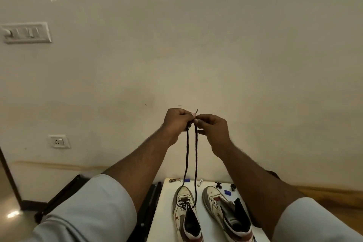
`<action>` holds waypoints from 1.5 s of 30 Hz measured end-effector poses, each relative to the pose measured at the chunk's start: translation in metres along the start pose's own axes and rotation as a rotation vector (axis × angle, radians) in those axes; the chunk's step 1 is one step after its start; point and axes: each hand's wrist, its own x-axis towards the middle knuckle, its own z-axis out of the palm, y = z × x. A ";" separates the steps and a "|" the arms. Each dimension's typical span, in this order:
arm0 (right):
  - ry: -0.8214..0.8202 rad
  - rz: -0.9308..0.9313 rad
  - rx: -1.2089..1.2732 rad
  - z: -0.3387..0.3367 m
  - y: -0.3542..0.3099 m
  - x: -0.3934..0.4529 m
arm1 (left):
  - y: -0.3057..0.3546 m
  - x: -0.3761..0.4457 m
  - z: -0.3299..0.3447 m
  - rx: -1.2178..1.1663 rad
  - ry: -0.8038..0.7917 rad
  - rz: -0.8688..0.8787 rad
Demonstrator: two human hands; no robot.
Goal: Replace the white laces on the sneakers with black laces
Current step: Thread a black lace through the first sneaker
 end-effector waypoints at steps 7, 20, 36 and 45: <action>0.021 -0.387 -0.539 0.010 0.016 0.001 | -0.005 -0.002 0.009 -0.189 0.225 -0.131; -0.100 -0.482 -0.627 0.003 0.021 0.004 | -0.001 0.010 -0.006 -0.077 0.121 -0.451; -0.061 0.199 -0.152 0.007 0.014 0.005 | -0.049 -0.006 -0.015 0.672 -0.046 0.179; 0.358 0.389 0.043 -0.039 0.066 0.000 | -0.114 -0.028 -0.089 1.373 -0.505 -0.207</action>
